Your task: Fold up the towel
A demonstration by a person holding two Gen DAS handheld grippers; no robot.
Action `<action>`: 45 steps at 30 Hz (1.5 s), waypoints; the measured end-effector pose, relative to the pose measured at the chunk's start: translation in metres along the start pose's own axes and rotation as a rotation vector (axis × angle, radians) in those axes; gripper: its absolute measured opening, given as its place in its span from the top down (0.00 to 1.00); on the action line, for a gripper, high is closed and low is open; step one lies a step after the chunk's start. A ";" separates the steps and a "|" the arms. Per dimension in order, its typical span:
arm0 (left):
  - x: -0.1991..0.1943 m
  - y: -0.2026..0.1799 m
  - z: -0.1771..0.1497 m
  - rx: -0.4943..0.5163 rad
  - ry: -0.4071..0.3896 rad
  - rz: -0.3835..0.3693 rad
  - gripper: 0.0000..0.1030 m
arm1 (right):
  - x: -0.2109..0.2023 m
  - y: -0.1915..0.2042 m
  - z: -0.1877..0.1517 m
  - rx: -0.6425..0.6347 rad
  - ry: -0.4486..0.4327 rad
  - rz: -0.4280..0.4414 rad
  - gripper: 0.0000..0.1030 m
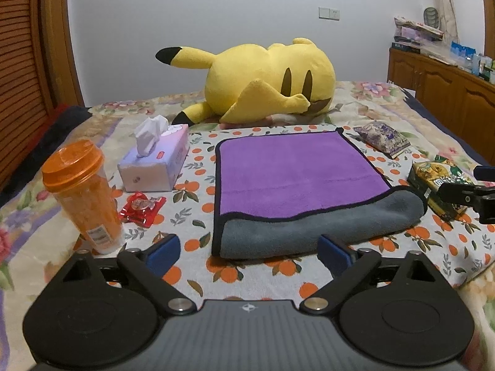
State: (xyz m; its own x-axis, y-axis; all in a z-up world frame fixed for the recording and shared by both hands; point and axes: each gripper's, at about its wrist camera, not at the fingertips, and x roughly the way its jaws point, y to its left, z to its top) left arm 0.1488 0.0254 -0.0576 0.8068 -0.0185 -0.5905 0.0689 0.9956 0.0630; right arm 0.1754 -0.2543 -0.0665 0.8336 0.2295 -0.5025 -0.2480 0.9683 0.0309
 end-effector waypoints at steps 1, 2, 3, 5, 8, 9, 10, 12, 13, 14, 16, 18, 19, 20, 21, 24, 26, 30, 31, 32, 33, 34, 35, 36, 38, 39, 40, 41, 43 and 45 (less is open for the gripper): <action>0.002 0.001 0.001 0.001 -0.002 0.000 0.08 | 0.002 0.000 0.001 -0.001 0.002 0.002 0.00; 0.004 0.002 0.002 0.002 -0.003 0.000 0.09 | 0.004 -0.001 0.001 -0.001 0.003 0.004 0.00; 0.005 0.003 0.003 0.002 -0.004 0.002 0.11 | 0.007 -0.002 0.002 -0.002 0.004 0.004 0.00; 0.010 0.006 0.004 -0.001 0.004 0.001 0.14 | 0.011 -0.003 0.003 -0.002 0.008 0.005 0.00; 0.016 0.009 0.005 -0.002 0.013 0.000 0.15 | 0.017 -0.006 0.004 0.003 0.014 0.006 0.00; 0.018 0.010 0.005 -0.003 0.017 -0.002 0.15 | 0.019 -0.007 0.005 0.005 0.017 0.006 0.00; 0.020 0.010 0.006 -0.003 0.020 -0.002 0.15 | 0.022 -0.008 0.005 0.007 0.019 0.004 0.00; 0.024 0.012 0.007 -0.003 0.025 -0.005 0.18 | 0.026 -0.010 0.005 0.010 0.024 0.001 0.00; 0.027 0.013 0.007 -0.003 0.029 -0.012 0.22 | 0.029 -0.011 0.005 0.011 0.029 -0.001 0.00; 0.030 0.014 0.008 -0.005 0.034 -0.018 0.23 | 0.032 -0.013 0.005 0.011 0.033 -0.001 0.00; 0.035 0.016 0.008 -0.006 0.042 -0.017 0.24 | 0.038 -0.015 0.005 0.013 0.044 -0.001 0.00; 0.040 0.018 0.008 -0.008 0.049 -0.016 0.24 | 0.042 -0.017 0.004 0.017 0.056 0.003 0.00; 0.043 0.019 0.009 -0.009 0.053 -0.017 0.25 | 0.045 -0.017 0.003 0.018 0.063 0.011 0.00; 0.046 0.020 0.009 -0.009 0.057 -0.016 0.26 | 0.047 -0.018 0.003 0.018 0.069 0.017 0.00; 0.049 0.021 0.009 -0.010 0.061 -0.016 0.28 | 0.049 -0.018 0.002 0.019 0.077 0.023 0.00; 0.059 0.025 0.011 -0.013 0.074 -0.020 0.34 | 0.056 -0.019 0.000 0.017 0.100 0.031 0.01; 0.065 0.027 0.011 -0.013 0.083 -0.023 0.37 | 0.060 -0.020 0.000 0.018 0.111 0.034 0.05; 0.074 0.028 0.012 -0.010 0.096 -0.040 0.43 | 0.067 -0.024 -0.001 0.027 0.136 0.046 0.14; 0.076 0.028 0.013 -0.013 0.098 -0.046 0.44 | 0.068 -0.024 -0.001 0.028 0.141 0.046 0.14; 0.078 0.028 0.014 -0.013 0.100 -0.052 0.44 | 0.070 -0.025 -0.002 0.028 0.146 0.047 0.14; 0.080 0.027 0.014 -0.011 0.102 -0.055 0.44 | 0.072 -0.026 -0.002 0.030 0.152 0.049 0.14; 0.082 0.027 0.014 -0.009 0.103 -0.057 0.45 | 0.073 -0.027 -0.003 0.035 0.157 0.052 0.15; 0.084 0.027 0.015 -0.008 0.105 -0.058 0.45 | 0.074 -0.028 -0.003 0.040 0.162 0.055 0.15; 0.086 0.027 0.015 -0.008 0.107 -0.058 0.45 | 0.076 -0.029 -0.003 0.044 0.167 0.058 0.16; 0.090 0.029 0.015 -0.015 0.113 -0.060 0.46 | 0.080 -0.031 -0.003 0.048 0.175 0.061 0.17; 0.091 0.030 0.015 -0.018 0.115 -0.060 0.46 | 0.081 -0.032 -0.003 0.051 0.181 0.065 0.18; 0.093 0.031 0.015 -0.019 0.118 -0.059 0.48 | 0.084 -0.034 -0.004 0.055 0.189 0.070 0.19; 0.095 0.032 0.015 -0.021 0.123 -0.061 0.49 | 0.085 -0.034 -0.004 0.060 0.199 0.076 0.21; 0.097 0.033 0.015 -0.028 0.133 -0.067 0.52 | 0.088 -0.036 -0.005 0.067 0.212 0.089 0.23; 0.100 0.035 0.014 -0.036 0.146 -0.076 0.53 | 0.090 -0.038 -0.005 0.076 0.220 0.098 0.25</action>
State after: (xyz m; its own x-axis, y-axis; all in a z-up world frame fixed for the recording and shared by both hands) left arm 0.2394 0.0569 -0.1032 0.7062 -0.0830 -0.7031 0.1033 0.9946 -0.0137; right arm 0.2574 -0.2708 -0.1175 0.6778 0.3034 -0.6697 -0.2775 0.9491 0.1490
